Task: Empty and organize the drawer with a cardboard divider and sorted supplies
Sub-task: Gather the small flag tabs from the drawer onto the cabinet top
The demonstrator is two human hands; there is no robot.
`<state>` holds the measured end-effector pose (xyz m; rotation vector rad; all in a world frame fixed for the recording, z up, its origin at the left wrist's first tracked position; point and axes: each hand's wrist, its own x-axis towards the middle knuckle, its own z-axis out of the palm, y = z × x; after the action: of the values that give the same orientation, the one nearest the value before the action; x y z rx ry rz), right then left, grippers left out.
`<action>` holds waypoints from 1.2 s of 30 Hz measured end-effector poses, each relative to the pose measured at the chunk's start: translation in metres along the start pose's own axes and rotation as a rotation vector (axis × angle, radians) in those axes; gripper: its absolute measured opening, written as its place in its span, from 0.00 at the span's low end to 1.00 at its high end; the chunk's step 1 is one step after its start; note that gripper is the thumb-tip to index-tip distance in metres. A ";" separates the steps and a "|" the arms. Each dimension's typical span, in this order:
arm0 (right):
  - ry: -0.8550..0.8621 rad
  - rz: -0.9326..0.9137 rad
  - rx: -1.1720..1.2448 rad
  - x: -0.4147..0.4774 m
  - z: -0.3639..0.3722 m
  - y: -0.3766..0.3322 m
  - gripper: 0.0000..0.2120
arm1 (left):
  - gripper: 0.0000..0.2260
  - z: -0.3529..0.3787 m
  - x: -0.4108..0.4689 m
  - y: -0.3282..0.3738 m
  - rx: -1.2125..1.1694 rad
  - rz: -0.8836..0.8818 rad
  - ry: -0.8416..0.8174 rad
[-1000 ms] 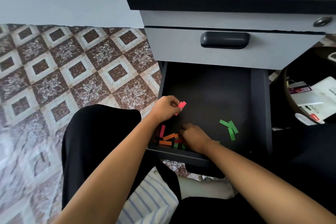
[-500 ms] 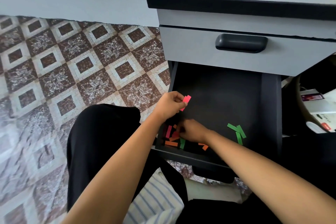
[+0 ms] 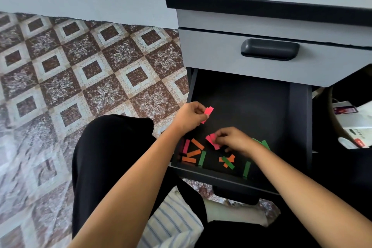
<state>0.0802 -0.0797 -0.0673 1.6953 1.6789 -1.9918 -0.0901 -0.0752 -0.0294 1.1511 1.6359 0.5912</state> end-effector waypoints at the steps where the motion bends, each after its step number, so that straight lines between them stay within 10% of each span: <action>1: 0.003 -0.004 0.056 -0.001 0.000 0.000 0.08 | 0.05 0.000 0.000 0.000 0.001 -0.002 0.000; 5: 0.009 -0.062 0.001 0.001 0.007 -0.003 0.04 | 0.07 0.000 0.001 0.000 0.003 -0.008 0.002; 17: -0.017 -0.460 -1.178 0.045 0.059 -0.017 0.15 | 0.10 -0.003 -0.001 0.001 -0.041 -0.016 0.017; 36: -0.052 -0.551 -1.208 0.033 0.041 0.000 0.13 | 0.09 -0.001 -0.001 -0.001 -0.022 -0.020 0.004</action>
<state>0.0383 -0.0899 -0.0983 0.7575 2.6262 -0.6230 -0.0913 -0.0759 -0.0294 1.1171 1.6385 0.5977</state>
